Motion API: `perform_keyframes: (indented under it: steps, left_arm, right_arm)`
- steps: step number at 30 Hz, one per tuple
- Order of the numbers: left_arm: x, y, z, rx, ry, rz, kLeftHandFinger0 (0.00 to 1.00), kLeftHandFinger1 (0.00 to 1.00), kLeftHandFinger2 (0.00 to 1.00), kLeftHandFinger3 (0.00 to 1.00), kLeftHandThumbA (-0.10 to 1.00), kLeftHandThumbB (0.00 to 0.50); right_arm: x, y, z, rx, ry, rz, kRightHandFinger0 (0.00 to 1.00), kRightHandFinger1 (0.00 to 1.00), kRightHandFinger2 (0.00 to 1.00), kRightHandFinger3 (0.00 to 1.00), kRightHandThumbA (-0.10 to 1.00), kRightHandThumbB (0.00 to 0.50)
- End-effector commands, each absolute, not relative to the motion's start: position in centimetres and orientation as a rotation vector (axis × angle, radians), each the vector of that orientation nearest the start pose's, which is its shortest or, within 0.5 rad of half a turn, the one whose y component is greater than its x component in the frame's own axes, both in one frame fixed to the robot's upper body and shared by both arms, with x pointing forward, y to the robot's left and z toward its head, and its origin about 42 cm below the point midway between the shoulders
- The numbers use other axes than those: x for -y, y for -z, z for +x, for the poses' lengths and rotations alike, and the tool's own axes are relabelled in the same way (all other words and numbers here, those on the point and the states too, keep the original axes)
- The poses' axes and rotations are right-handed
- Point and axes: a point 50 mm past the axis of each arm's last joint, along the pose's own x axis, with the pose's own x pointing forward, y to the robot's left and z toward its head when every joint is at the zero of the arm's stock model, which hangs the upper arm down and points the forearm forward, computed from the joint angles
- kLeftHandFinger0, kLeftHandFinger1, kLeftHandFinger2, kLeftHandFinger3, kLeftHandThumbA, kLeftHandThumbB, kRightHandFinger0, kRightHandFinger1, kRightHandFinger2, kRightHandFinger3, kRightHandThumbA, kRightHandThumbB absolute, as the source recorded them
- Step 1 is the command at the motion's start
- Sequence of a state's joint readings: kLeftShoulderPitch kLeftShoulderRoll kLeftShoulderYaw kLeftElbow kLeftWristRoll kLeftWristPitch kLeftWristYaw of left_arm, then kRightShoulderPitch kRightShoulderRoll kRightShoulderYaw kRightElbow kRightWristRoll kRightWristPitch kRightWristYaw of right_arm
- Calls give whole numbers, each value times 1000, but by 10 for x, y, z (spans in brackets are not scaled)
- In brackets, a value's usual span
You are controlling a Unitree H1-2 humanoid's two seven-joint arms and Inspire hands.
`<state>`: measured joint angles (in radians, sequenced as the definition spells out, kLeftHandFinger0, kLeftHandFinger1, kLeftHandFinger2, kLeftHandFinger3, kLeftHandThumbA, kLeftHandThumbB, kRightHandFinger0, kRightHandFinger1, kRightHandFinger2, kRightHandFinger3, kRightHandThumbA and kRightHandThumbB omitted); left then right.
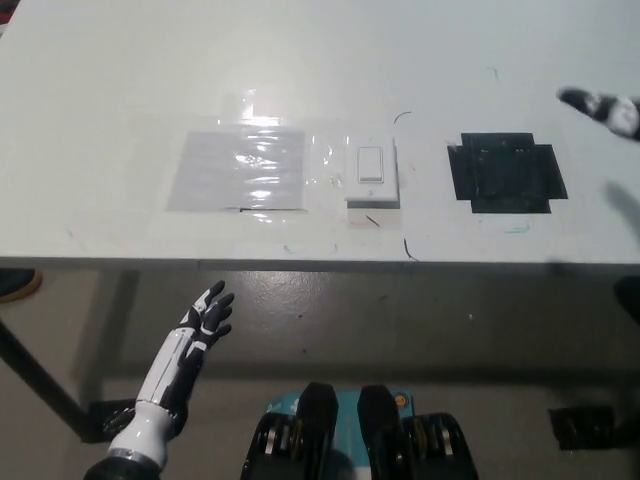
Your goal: A white switch is kept at the centre of the table close to the robot and the robot uses its right hand to press it to turn it on
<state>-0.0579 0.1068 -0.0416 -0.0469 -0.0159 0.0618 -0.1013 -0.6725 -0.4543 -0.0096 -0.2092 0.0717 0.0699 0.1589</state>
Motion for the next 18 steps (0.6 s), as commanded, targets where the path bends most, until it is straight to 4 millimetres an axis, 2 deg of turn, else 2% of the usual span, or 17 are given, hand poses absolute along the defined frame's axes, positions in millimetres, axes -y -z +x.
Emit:
perform_keyframes:
  steps: [1, 4, 8, 10, 12, 13, 16, 18]
  left_arm:
    - [-226, -138, 307, 102, 168, 98, 1000, 1000, 1000, 1000, 891, 0]
    - [-227, -136, 304, 95, 165, 95, 1000, 1000, 1000, 1000, 863, 0]
    - [-228, -135, 303, 93, 162, 100, 1000, 1000, 1000, 1000, 868, 7]
    - [-227, -135, 303, 96, 168, 99, 1000, 1000, 1000, 1000, 875, 0]
    - [-226, -135, 303, 92, 167, 102, 1000, 1000, 1000, 1000, 884, 1]
    - [-227, -134, 302, 85, 167, 105, 1000, 1000, 1000, 1000, 888, 16]
    - [-226, -134, 300, 73, 160, 95, 1000, 1000, 1000, 1000, 876, 30]
    - [-226, -133, 300, 81, 162, 94, 1000, 1000, 1000, 1000, 861, 12]
  right_arm:
    - [229, -505, 442, 546, -555, -726, 1000, 1000, 1000, 1000, 1000, 208]
    - [208, -507, 459, 498, -599, -754, 1000, 1000, 1000, 1000, 1000, 205]
    - [178, -500, 485, 414, -646, -848, 1000, 1000, 1000, 1000, 1000, 247]
    - [168, -496, 493, 394, -675, -870, 1000, 1000, 1000, 1000, 1000, 230]
    - [160, -490, 502, 373, -699, -895, 1000, 1000, 1000, 1000, 1000, 240]
    - [153, -485, 505, 329, -706, -912, 1000, 1000, 1000, 1000, 1000, 260]
    - [137, -474, 510, 261, -718, -963, 1000, 1000, 1000, 1000, 1000, 250]
    - [130, -463, 513, 221, -733, -979, 1000, 1000, 1000, 1000, 1000, 253]
